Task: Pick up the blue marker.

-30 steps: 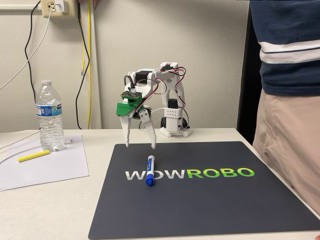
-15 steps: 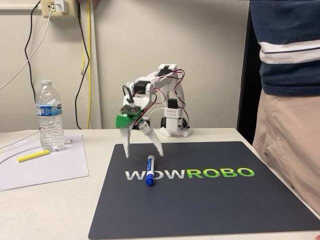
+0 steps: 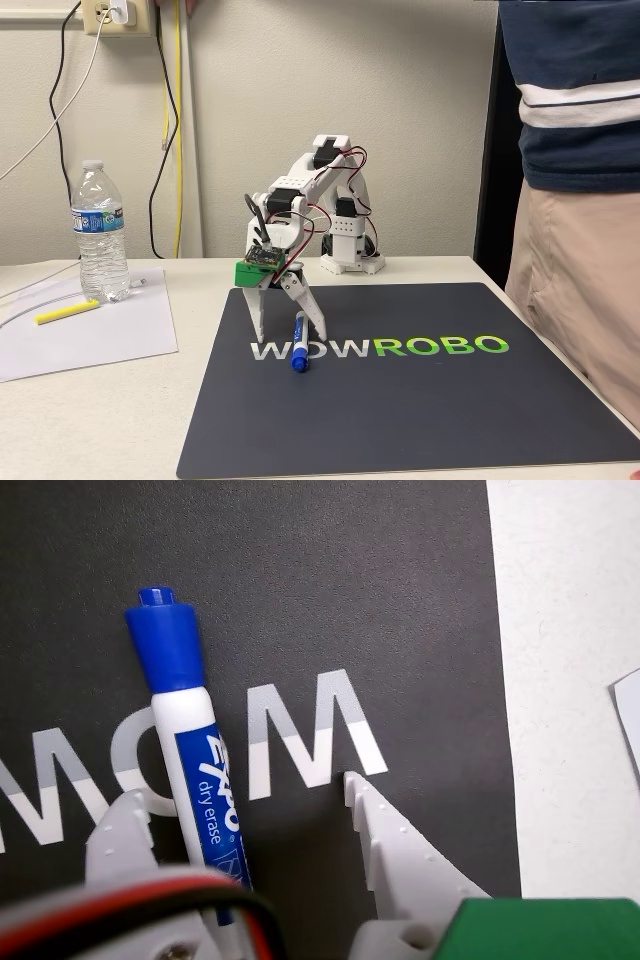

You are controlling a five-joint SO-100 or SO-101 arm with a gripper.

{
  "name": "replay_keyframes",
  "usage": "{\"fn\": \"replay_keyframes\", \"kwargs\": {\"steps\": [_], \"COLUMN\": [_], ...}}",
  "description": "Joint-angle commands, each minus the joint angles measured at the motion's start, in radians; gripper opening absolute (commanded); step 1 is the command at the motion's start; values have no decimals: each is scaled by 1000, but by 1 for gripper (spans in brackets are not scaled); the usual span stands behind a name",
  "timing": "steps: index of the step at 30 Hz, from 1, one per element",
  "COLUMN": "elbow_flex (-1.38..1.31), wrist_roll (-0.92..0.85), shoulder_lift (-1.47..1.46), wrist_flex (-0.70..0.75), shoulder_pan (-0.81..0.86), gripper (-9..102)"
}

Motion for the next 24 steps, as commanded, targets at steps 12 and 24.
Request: {"fn": "replay_keyframes", "kwargs": {"steps": [12, 24], "elbow_flex": [-8, -8], "wrist_roll": [23, 35], "shoulder_lift": [6, 0], "wrist_flex": [2, -3], "shoulder_pan": [-20, -26], "gripper": [24, 10]}}
